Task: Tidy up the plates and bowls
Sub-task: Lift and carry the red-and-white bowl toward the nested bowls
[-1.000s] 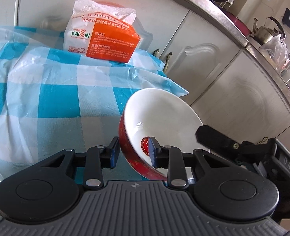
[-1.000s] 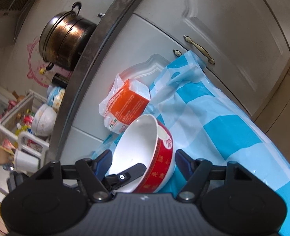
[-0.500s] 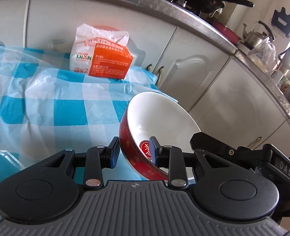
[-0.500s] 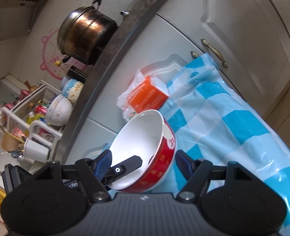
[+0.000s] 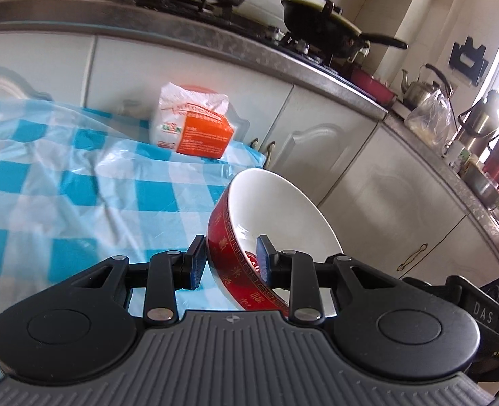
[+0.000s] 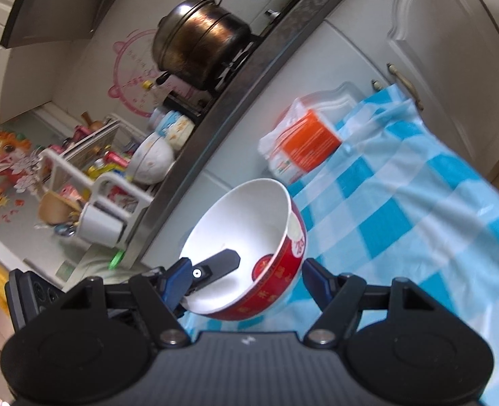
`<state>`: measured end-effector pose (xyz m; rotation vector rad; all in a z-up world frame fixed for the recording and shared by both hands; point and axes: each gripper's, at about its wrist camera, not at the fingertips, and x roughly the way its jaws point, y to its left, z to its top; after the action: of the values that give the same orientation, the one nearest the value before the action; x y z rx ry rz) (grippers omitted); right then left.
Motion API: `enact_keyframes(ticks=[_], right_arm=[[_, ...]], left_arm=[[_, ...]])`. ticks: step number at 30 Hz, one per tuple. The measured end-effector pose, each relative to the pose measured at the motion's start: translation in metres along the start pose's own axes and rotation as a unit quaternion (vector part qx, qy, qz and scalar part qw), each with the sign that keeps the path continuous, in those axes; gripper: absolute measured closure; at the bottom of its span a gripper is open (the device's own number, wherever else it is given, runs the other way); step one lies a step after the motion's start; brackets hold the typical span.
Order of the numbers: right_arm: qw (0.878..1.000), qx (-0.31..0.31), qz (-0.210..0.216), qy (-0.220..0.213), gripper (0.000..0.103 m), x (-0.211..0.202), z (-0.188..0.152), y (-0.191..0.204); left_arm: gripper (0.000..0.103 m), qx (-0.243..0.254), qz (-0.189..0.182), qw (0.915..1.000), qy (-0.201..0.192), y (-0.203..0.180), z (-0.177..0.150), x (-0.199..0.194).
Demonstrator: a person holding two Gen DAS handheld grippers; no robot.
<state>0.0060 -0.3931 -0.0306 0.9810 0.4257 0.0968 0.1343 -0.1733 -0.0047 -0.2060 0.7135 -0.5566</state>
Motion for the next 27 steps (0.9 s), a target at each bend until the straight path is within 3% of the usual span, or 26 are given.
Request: enact_keyframes(ticks=[19,27], right_arm=[[0.996,-0.035,0.074,0.038,0.03,-0.011,-0.079,0.096],[0.989,-0.052,0.107,0.086,0.03,0.016,-0.116,0.135]], left_arm=[[0.07,-0.074,0.025,0.9959,-0.046,0.067,-0.04,-0.148],[0.07,-0.084,0.077,0.9911,-0.068,0.098,-0.056,-0.197]])
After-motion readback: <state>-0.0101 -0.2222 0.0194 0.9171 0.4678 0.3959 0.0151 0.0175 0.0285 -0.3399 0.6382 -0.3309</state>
